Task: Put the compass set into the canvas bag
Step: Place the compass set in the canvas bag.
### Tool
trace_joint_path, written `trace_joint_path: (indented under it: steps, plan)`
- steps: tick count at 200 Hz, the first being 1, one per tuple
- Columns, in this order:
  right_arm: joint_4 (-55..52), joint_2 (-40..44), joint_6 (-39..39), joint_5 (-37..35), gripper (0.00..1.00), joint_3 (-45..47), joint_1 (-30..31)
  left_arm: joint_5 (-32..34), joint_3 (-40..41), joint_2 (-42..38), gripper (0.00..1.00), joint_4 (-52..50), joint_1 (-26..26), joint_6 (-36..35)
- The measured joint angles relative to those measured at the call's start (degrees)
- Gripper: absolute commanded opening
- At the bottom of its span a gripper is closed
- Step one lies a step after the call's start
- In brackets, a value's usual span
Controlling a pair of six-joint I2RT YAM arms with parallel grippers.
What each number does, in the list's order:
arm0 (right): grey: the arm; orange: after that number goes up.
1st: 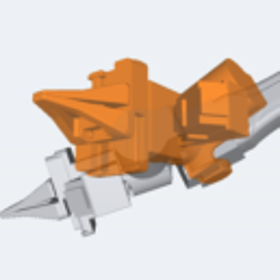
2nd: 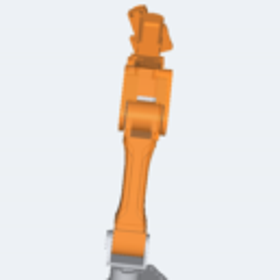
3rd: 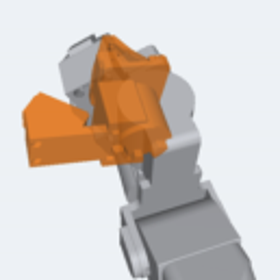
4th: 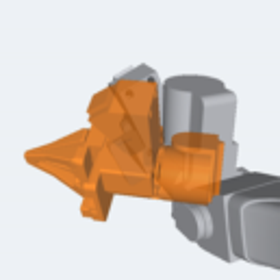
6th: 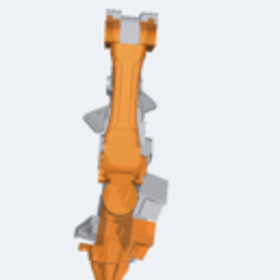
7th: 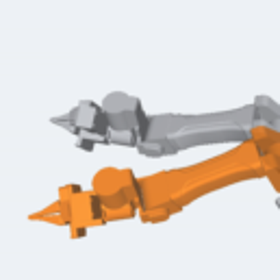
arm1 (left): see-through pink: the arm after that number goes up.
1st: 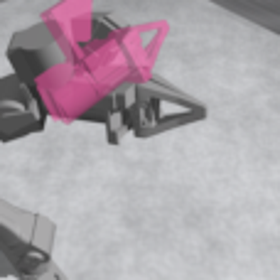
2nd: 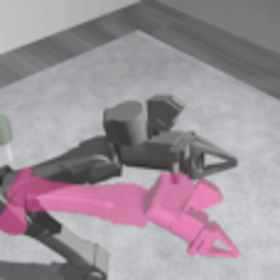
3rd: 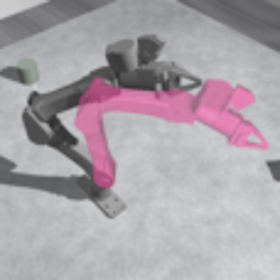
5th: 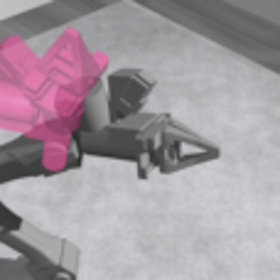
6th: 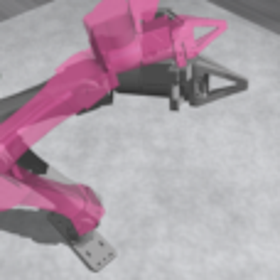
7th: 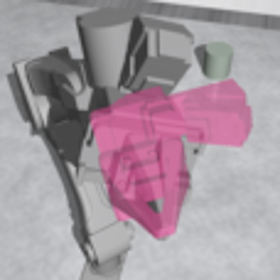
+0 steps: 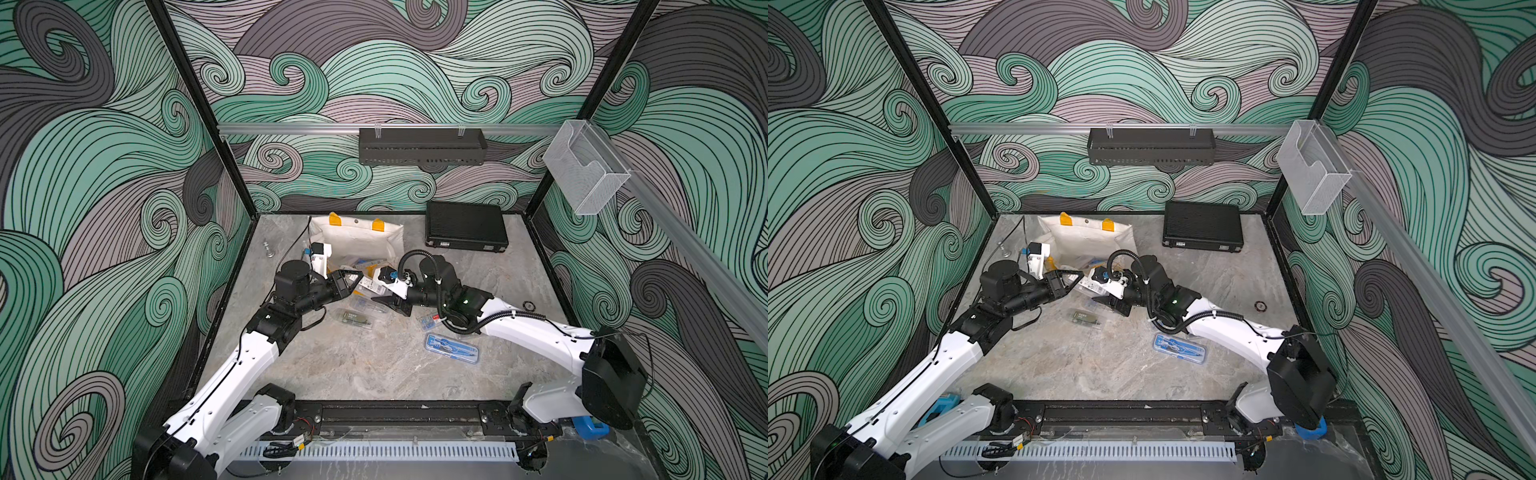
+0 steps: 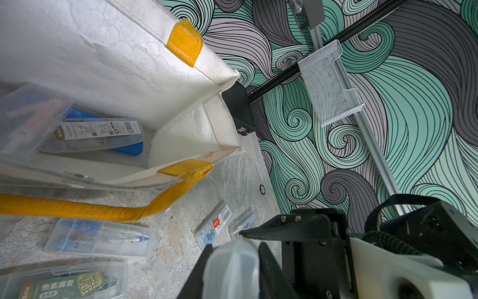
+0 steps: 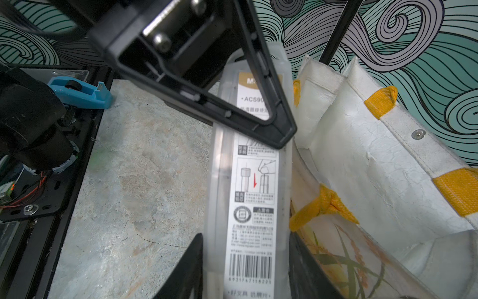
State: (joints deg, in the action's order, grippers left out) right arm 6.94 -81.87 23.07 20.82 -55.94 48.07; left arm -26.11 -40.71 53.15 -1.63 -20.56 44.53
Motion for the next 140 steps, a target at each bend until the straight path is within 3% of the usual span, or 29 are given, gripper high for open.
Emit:
trace_joint_path:
  steps: [52, 64, 75, 100, 140]
  plan:
    - [1.3, 0.0, -1.4, 0.7, 0.64, 0.0, -0.2, 0.0, -0.5, 0.0, 0.18, 0.4, -0.1, 0.1]
    - [1.6, 0.2, -1.7, 0.7, 0.75, 0.0, -0.2, 0.9, -0.5, 0.2, 0.17, 0.3, -0.1, 0.0]
    - [1.7, 0.3, -2.1, 0.5, 0.99, 0.0, -0.2, 2.0, -0.5, 0.3, 0.17, 0.3, -0.1, -0.4]
    - [0.7, 1.6, -2.1, -1.1, 1.00, 0.0, -0.5, 5.1, -2.6, 1.2, 0.17, -2.1, -0.1, -2.3]
    - [-1.8, 6.4, -2.1, -5.3, 1.00, 0.3, -2.4, 10.3, -13.3, 5.0, 0.17, -5.8, 0.1, -8.0]
